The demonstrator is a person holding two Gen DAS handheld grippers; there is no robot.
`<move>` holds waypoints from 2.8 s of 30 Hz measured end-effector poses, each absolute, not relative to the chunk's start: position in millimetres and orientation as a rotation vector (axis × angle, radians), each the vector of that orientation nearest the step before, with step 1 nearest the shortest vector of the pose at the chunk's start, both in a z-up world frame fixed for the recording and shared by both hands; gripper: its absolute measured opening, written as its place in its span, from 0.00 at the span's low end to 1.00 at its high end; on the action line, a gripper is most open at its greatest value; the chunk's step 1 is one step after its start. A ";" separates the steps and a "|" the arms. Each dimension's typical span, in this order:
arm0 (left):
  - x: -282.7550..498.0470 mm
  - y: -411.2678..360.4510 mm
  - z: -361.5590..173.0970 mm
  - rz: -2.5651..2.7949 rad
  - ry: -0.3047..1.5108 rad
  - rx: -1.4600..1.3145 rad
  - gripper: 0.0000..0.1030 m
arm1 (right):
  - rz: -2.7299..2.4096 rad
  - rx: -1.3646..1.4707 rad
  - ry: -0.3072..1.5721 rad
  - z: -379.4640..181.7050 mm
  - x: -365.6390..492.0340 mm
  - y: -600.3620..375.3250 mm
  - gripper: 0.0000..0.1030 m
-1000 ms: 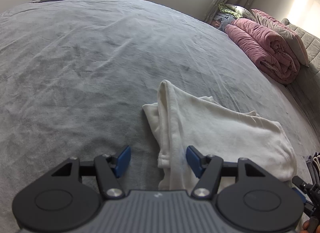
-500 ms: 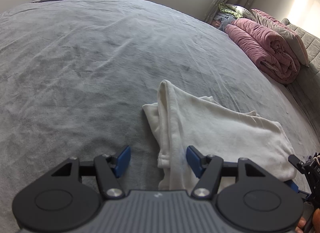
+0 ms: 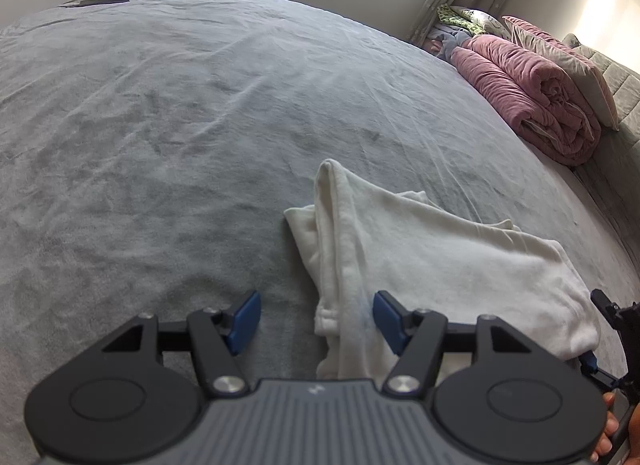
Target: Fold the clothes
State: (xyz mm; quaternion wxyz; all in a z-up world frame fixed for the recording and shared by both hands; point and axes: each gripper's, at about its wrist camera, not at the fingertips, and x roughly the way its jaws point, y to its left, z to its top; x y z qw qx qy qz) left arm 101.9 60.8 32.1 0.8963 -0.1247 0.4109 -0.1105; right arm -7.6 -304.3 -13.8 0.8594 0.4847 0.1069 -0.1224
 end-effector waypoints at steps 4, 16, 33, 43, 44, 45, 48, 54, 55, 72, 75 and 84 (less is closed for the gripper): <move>101.5 60.8 31.9 -0.230 0.851 -0.259 0.63 | -0.268 0.986 0.237 -14.2 3.3 -301.6 0.67; 101.2 58.3 32.1 -0.226 0.849 -0.250 0.63 | -0.282 0.994 0.255 -22.9 8.9 -306.5 0.29; 99.4 52.4 31.2 -0.218 0.838 -0.212 0.65 | -0.230 0.809 0.201 4.7 1.3 -287.8 0.26; 97.0 48.1 33.1 -0.200 0.821 -0.190 0.65 | -0.216 0.820 0.196 -7.1 10.6 -289.9 0.28; 96.0 46.8 34.2 -0.192 0.812 -0.179 0.65 | -0.211 0.861 0.190 -12.7 7.8 -294.0 0.28; 94.5 45.0 35.7 -0.182 0.798 -0.161 0.65 | -0.204 0.903 0.182 -17.9 4.7 -297.9 0.28; 86.0 37.3 44.4 -0.150 0.722 -0.078 0.65 | -0.183 1.029 0.156 -33.6 -4.7 -309.7 0.28; 58.4 6.5 62.4 -0.201 0.531 0.069 0.65 | -0.098 0.766 0.083 -8.5 -6.9 -276.3 0.23; 54.6 -1.0 62.7 -0.217 0.512 0.093 0.65 | -0.092 0.764 0.082 -8.5 -6.1 -276.4 0.22; 42.4 -113.6 12.5 -0.315 0.501 0.357 0.65 | -0.050 0.857 0.077 -16.9 -5.6 -288.8 0.22; 41.0 -112.4 13.0 -0.313 0.497 0.359 0.65 | -0.036 0.851 0.065 -15.5 -7.9 -287.6 0.21; 53.6 -115.2 22.6 -0.285 0.515 0.355 0.65 | -0.036 0.858 0.063 -14.9 -6.5 -288.4 0.21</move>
